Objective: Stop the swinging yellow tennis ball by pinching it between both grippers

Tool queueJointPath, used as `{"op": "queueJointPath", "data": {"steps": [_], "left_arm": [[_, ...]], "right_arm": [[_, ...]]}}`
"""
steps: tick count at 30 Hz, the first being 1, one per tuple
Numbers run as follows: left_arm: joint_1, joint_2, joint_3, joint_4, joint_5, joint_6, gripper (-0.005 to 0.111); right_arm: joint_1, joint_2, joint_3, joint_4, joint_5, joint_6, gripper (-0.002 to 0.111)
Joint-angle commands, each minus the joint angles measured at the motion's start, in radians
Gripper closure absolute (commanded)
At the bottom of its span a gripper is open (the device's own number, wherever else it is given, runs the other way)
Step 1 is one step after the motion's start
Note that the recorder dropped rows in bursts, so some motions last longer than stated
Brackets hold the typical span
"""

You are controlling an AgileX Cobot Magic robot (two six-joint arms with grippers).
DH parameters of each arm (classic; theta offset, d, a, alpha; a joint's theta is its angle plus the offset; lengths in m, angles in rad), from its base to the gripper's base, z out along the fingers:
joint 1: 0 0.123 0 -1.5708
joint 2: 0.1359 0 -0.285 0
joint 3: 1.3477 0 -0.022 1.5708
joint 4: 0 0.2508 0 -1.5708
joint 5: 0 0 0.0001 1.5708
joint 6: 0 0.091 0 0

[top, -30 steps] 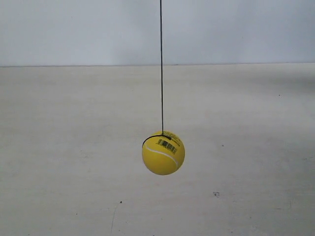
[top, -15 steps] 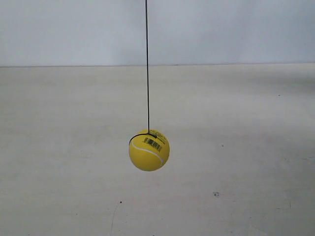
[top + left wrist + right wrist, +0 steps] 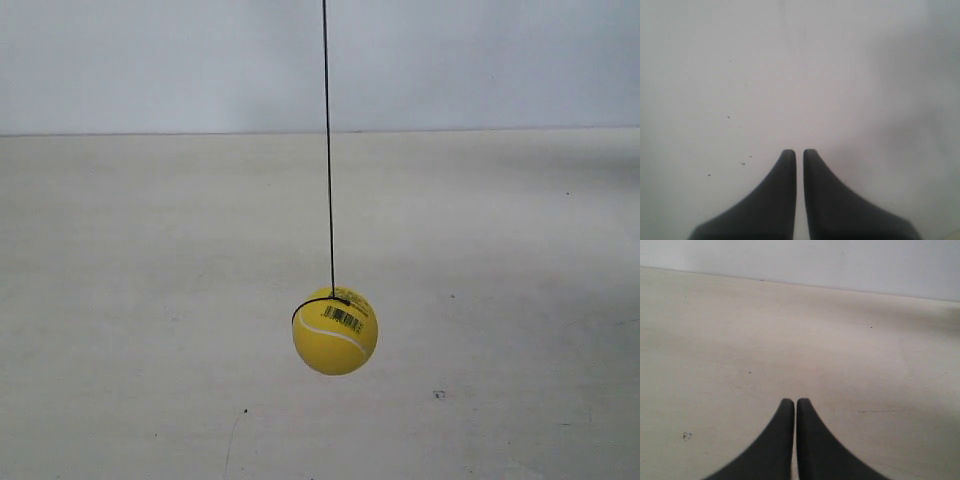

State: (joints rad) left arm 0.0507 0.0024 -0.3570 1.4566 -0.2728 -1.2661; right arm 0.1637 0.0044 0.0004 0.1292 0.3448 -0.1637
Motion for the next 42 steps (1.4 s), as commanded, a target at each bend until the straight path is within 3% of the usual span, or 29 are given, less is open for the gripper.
{"op": "queueJointPath", "data": {"steps": [1, 10, 14, 15, 16, 17, 19, 20, 21, 27, 32, 42], "left_arm": [[0.002, -0.002, 0.002, -0.010, 0.003, -0.005, 0.102], [-0.001, -0.002, 0.002, -0.010, 0.009, 0.019, 0.102], [-0.037, -0.002, 0.033, -0.016, 0.001, 0.010, 0.102], [-0.037, -0.002, 0.050, -0.077, 0.001, 0.078, 0.102], [-0.037, -0.002, 0.117, -0.438, 0.024, 0.436, 0.102], [-0.037, -0.002, 0.157, -0.705, 0.034, 0.708, 0.102], [-0.037, -0.002, 0.223, -1.006, 0.068, 1.039, 0.102], [-0.037, -0.002, 0.249, -1.150, 0.157, 1.163, 0.102], [-0.037, -0.002, 0.254, -1.189, 0.231, 1.207, 0.102], [-0.037, -0.002, 0.272, -1.310, 0.632, 1.327, 0.102], [-0.037, -0.002, 0.357, -1.322, 0.607, 1.313, 0.102], [-0.037, -0.002, 0.357, -1.343, 0.576, 1.290, 0.102]], "right_arm": [[-0.004, -0.004, 0.000, -0.006, 0.000, 0.006, 0.108], [-0.004, -0.004, 0.000, -0.006, 0.000, 0.006, 0.108], [-0.004, -0.004, 0.000, -0.006, 0.000, 0.006, 0.108], [-0.004, -0.004, 0.000, -0.006, 0.000, 0.006, 0.108], [-0.004, -0.004, 0.000, -0.006, 0.000, 0.006, 0.108], [-0.004, -0.004, 0.000, -0.006, 0.000, 0.006, 0.108], [-0.004, -0.004, 0.000, -0.006, 0.000, 0.006, 0.108], [-0.004, -0.004, 0.000, -0.006, 0.000, 0.006, 0.108], [-0.004, -0.004, 0.000, -0.006, 0.000, 0.006, 0.108], [-0.004, -0.004, 0.000, -0.007, -0.003, 0.006, 0.108], [-0.004, -0.004, 0.000, -0.007, -0.011, 0.006, 0.108], [-0.004, -0.004, 0.000, -0.007, -0.011, 0.006, 0.108]]}}
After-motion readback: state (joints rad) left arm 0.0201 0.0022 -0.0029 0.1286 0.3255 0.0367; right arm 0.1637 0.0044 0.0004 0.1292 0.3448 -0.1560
